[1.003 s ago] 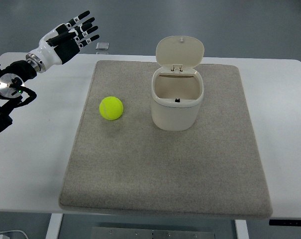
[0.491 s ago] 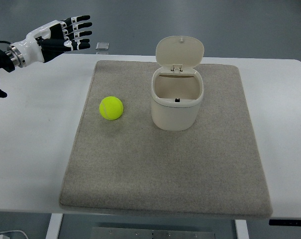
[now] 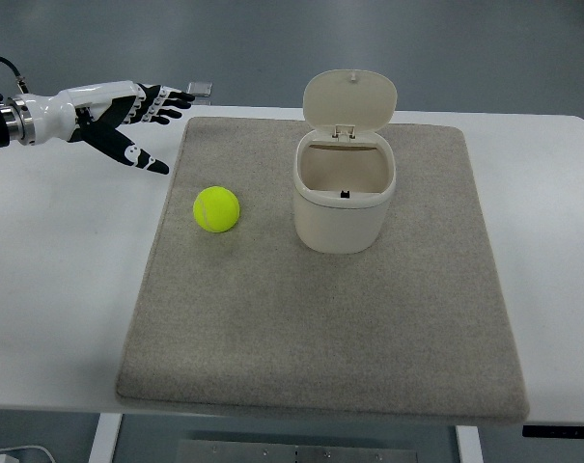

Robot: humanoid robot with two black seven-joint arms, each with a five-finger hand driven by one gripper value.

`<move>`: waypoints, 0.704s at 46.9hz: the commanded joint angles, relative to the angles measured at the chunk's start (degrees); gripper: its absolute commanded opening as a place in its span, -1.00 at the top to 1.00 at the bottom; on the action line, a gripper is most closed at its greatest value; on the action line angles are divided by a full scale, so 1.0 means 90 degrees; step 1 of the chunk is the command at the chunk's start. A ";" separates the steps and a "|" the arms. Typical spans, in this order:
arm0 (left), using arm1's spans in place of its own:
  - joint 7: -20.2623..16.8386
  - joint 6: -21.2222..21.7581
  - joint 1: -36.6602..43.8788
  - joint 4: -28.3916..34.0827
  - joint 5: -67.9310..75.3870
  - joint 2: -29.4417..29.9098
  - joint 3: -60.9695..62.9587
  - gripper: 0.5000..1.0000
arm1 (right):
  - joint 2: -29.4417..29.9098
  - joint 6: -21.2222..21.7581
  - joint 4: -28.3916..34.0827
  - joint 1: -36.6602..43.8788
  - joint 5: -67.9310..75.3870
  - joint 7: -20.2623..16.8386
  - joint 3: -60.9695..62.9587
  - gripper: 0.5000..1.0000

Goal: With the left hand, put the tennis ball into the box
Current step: 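Reach the left hand down toward the yellow-green tennis ball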

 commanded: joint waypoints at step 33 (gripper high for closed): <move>0.0010 0.1283 0.0051 -0.0828 0.3368 -0.0747 0.0608 -0.93 | 0.0000 0.0000 0.0000 0.0006 0.0001 -0.0005 0.0000 -0.75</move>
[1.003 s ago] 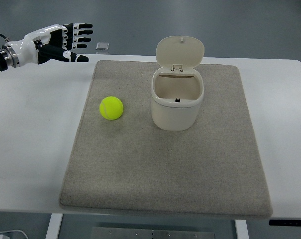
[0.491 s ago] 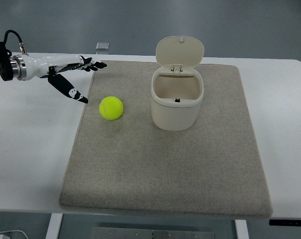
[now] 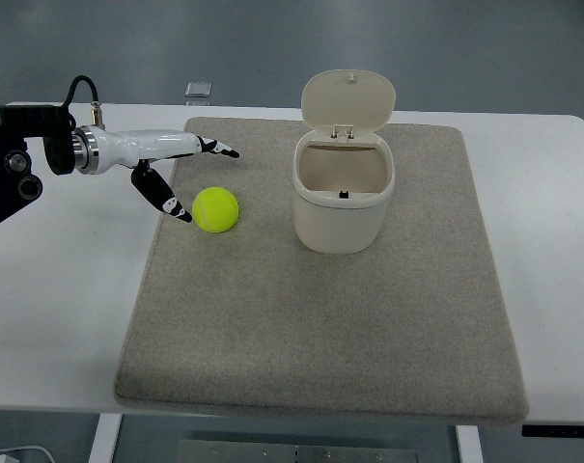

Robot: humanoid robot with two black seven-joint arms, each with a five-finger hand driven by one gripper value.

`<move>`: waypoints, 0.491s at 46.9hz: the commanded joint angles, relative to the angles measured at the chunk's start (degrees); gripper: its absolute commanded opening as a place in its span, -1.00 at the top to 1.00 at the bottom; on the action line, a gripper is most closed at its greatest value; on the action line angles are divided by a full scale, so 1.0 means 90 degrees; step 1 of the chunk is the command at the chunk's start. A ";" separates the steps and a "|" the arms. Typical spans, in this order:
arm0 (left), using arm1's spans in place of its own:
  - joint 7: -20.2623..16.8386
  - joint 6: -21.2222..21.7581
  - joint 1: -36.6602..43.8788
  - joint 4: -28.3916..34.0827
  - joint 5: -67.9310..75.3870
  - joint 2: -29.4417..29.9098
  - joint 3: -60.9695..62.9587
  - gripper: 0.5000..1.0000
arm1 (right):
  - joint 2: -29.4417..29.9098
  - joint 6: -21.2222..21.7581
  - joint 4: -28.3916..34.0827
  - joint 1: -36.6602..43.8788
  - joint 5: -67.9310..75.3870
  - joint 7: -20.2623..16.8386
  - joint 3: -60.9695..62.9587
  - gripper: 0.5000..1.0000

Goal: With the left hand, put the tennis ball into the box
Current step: 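Reach the left hand down toward the yellow-green tennis ball, then close the left hand fingers around the tennis ball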

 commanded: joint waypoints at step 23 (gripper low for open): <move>-0.0010 0.0785 -0.0009 0.0184 0.1085 -0.0375 0.0573 -0.89 | 0.0000 0.0000 0.0000 -0.0006 0.0001 -0.0002 0.0000 -0.75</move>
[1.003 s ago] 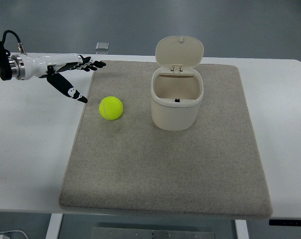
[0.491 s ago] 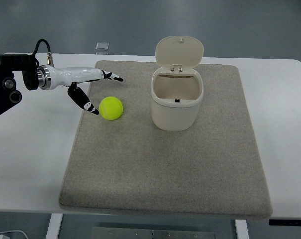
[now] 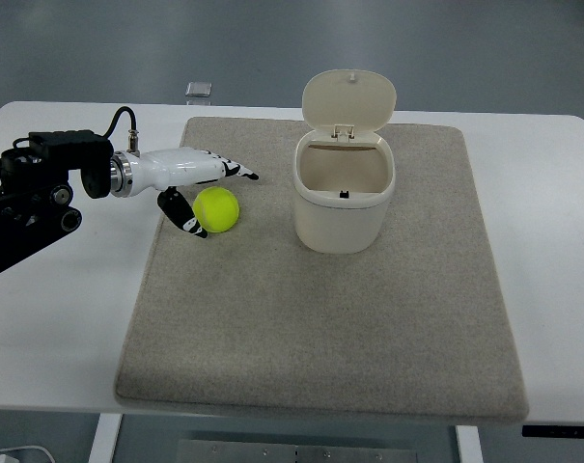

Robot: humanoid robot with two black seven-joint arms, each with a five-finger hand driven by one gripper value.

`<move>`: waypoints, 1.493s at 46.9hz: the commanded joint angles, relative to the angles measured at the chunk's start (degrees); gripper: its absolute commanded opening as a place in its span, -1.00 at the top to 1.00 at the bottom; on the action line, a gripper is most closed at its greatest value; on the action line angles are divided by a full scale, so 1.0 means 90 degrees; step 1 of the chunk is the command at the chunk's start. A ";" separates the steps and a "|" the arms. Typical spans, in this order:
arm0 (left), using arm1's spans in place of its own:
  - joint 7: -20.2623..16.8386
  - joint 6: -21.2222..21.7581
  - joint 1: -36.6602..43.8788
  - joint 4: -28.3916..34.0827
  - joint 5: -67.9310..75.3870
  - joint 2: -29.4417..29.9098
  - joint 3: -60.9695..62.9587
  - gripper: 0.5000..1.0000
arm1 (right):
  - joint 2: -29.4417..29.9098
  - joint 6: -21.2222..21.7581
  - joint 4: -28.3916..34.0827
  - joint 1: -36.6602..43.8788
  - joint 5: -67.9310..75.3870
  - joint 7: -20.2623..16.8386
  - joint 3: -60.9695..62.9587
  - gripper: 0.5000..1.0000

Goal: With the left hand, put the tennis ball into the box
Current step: 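Close the left hand fingers around the tennis ball, then lift the ball and carry it over the open cream bin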

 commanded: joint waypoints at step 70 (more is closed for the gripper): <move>-0.1090 0.0063 -0.1670 -0.1661 -0.0088 0.0516 -0.0268 0.88 | 0.0000 0.0000 0.0000 -0.0003 0.0001 -0.0005 0.0000 -0.75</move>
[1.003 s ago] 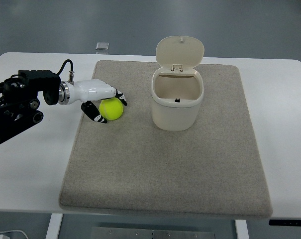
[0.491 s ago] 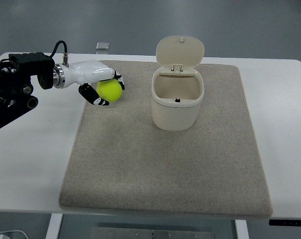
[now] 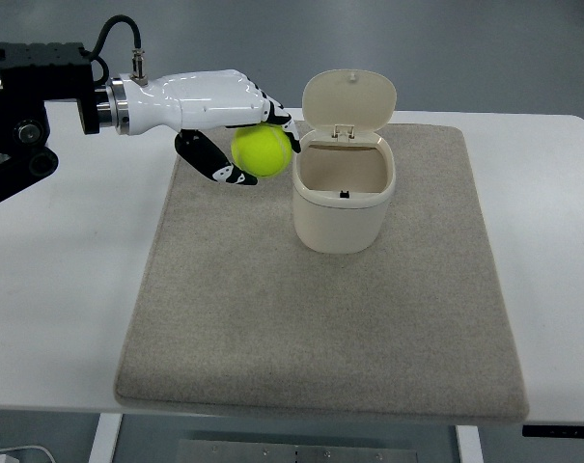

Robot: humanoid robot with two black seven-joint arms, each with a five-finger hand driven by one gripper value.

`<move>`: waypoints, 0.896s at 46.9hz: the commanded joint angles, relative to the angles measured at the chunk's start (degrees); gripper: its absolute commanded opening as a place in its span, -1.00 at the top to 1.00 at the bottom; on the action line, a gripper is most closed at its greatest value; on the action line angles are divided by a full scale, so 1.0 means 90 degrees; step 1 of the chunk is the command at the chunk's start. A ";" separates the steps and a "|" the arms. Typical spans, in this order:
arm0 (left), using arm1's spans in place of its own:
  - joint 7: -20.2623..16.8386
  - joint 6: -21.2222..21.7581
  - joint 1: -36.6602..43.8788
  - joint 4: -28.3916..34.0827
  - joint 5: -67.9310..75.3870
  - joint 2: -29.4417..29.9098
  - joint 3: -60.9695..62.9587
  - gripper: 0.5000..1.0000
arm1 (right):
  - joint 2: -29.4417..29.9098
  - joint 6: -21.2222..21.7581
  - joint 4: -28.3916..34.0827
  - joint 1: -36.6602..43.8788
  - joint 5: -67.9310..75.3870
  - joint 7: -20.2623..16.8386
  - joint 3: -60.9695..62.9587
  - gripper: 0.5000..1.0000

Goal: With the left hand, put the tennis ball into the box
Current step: 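Lift the ball and carry it over the open cream bin, then open the left hand fingers to drop the ball into the bin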

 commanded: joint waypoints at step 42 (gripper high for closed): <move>0.0088 0.0040 -0.0872 0.1602 0.1415 -0.2032 0.0809 0.06 | 0.0000 0.0000 0.0000 -0.0002 -0.0001 -0.0002 0.0000 -0.75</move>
